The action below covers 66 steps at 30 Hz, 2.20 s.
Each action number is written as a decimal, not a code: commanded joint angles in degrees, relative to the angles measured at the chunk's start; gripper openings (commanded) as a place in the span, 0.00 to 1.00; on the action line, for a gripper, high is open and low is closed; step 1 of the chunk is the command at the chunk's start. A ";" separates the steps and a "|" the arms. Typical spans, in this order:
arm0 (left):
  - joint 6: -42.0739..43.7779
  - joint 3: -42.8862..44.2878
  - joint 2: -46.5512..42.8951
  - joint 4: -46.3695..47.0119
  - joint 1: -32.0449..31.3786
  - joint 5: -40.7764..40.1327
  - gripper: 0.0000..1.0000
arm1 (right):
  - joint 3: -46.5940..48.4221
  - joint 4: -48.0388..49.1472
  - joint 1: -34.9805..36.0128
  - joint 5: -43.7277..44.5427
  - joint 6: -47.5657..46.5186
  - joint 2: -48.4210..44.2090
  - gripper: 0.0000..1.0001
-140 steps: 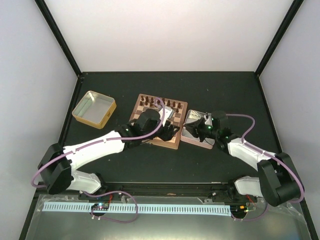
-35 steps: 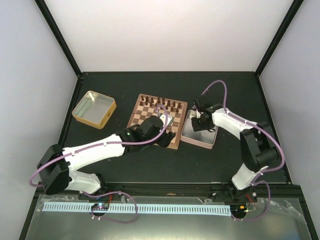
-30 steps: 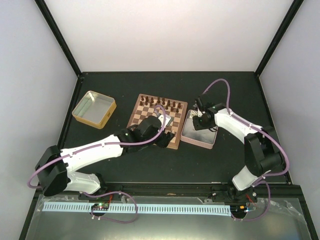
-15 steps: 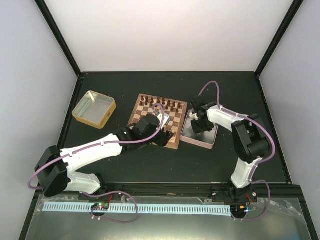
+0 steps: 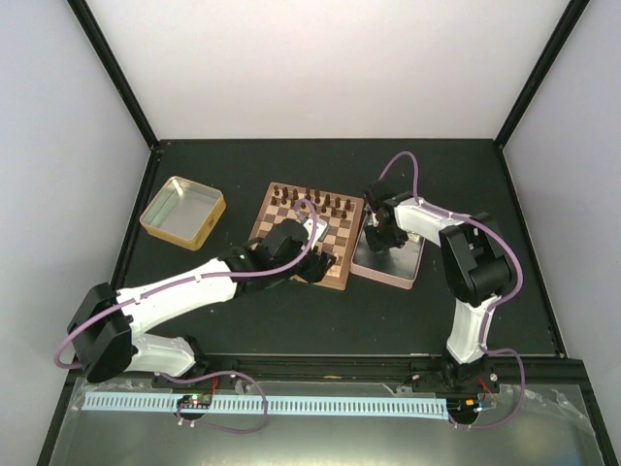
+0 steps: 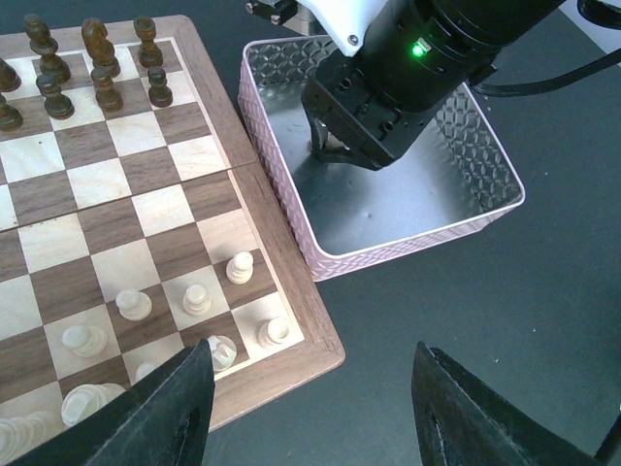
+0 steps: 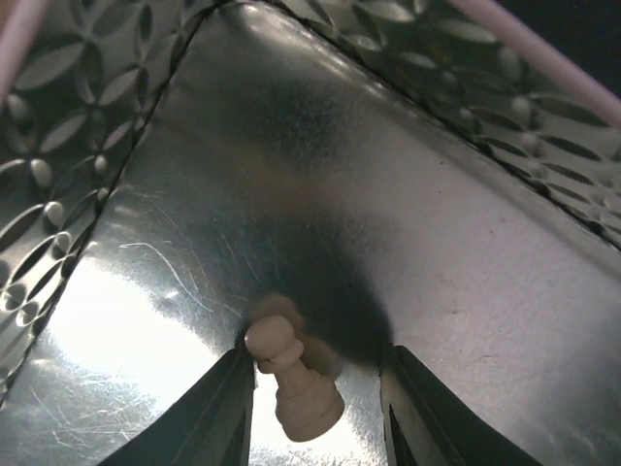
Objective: Set up the chess pieces on the board
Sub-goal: Pick up the chess piece from the storage box, then place the chess piece on the chessboard.
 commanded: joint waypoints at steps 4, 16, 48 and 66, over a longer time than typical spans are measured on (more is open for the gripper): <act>0.81 0.81 -1.00 0.18 0.79 1.17 0.58 | -1.47 2.43 0.19 -1.58 -0.33 0.34 0.27; 0.25 0.78 -1.00 0.57 1.16 1.92 0.58 | -5.92 2.31 0.24 -4.91 -1.18 -3.08 0.29; -20.99 6.83 -3.77 1.75 18.08 50.32 0.66 | -19.87 24.49 6.31 -56.69 -9.94 -43.37 0.07; -22.50 5.99 -0.02 4.51 17.64 55.64 0.28 | -17.43 22.94 6.34 -58.67 -11.64 -40.33 0.06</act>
